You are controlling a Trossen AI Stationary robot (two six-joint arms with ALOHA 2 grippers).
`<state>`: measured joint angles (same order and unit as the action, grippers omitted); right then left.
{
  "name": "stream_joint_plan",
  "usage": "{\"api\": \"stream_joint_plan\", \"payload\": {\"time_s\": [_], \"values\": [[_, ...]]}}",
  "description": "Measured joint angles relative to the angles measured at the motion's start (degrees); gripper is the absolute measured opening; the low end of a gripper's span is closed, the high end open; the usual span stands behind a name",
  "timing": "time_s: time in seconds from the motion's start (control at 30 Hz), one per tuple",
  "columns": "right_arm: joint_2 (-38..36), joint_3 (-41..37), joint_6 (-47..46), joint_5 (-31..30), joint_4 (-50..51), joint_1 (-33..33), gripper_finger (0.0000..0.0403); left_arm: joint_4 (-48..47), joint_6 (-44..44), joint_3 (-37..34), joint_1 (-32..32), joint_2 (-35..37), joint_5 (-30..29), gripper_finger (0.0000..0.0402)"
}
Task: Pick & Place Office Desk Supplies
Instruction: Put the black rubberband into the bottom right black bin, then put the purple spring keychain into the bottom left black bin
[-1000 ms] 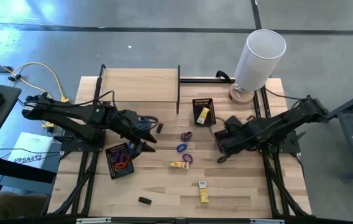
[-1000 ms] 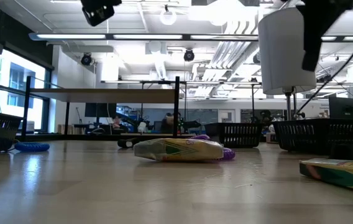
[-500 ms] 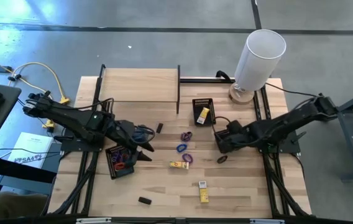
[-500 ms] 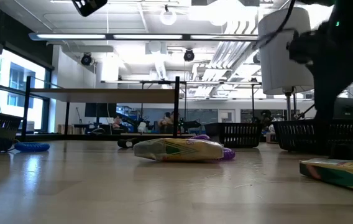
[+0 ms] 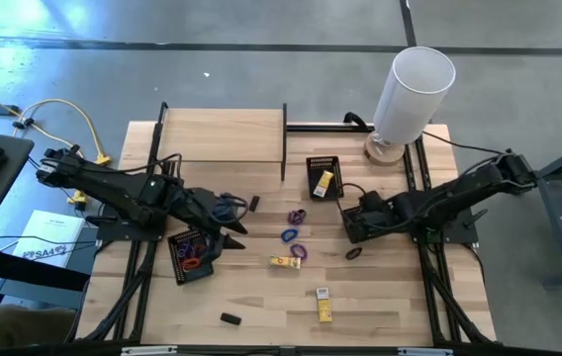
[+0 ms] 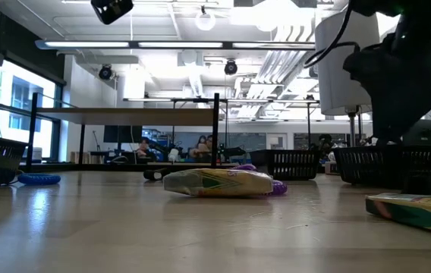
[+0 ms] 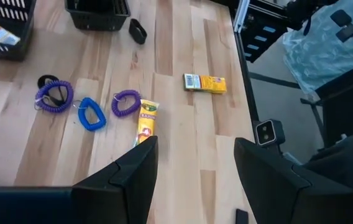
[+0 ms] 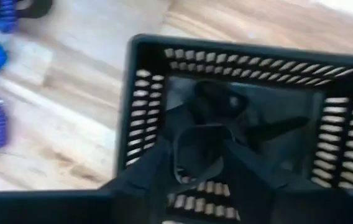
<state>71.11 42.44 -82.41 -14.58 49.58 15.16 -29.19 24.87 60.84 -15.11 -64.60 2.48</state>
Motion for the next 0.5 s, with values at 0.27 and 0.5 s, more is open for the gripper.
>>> {"api": "stream_joint_plan", "payload": {"time_s": [0.27, 0.5], "values": [[-1.39, 3.33, 4.13, -3.69, 2.01, -0.19, 0.0202, -1.64, 4.68, 0.00, -0.98, 0.00, 0.85, 0.0205], [-2.25, 10.46, 14.07, -7.84, 1.58, -0.09, 0.0206, -2.93, 10.89, 0.00, -3.64, -0.02, 0.87, 0.0205]]}}
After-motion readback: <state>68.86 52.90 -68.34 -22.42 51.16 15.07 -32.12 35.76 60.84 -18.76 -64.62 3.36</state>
